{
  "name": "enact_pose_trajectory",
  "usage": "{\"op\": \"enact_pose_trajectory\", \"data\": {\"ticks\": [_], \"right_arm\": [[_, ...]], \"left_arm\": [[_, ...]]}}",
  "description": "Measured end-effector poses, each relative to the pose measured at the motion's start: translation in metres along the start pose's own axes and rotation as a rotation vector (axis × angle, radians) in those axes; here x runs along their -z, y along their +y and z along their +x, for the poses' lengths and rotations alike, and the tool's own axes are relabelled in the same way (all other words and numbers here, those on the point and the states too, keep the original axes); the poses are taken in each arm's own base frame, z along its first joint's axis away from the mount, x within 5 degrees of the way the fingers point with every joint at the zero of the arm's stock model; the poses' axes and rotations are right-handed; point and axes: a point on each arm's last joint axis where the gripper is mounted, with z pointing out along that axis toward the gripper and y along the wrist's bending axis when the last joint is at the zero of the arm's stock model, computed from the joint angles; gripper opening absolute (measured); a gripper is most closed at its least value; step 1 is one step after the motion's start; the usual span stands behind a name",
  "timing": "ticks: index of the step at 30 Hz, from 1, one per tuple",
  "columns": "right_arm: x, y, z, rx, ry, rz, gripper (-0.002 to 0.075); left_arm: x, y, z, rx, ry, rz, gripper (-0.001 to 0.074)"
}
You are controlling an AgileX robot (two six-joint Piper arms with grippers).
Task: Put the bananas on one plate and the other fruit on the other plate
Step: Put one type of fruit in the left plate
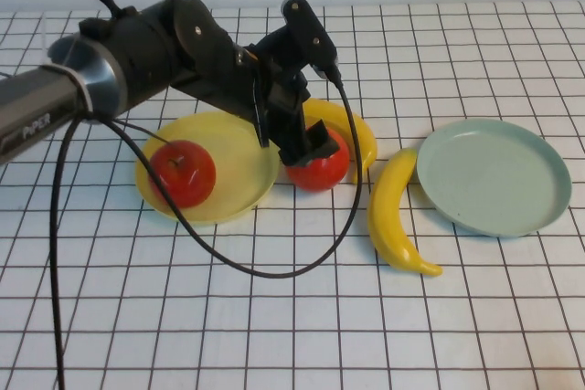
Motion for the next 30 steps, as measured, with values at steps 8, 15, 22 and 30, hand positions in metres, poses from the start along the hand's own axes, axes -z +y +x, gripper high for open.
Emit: {"op": "enact_pose_trajectory", "data": {"ticks": [8, 15, 22, 30], "right_arm": [[0.000, 0.000, 0.000, 0.000, 0.000, 0.000, -0.0016], [0.000, 0.000, 0.000, 0.000, 0.000, 0.000, -0.0016], [0.000, 0.000, 0.000, 0.000, 0.000, 0.000, -0.0016], [0.000, 0.000, 0.000, 0.000, 0.000, 0.000, -0.0016]], "left_arm": [[-0.026, 0.000, 0.014, 0.018, 0.037, 0.016, 0.0652], [-0.036, 0.005, 0.018, 0.025, 0.022, -0.033, 0.0652], [-0.048, 0.003, 0.025, 0.041, 0.044, 0.001, 0.0652], [-0.050, 0.005, 0.023, 0.064, 0.038, 0.001, 0.0632]]}}
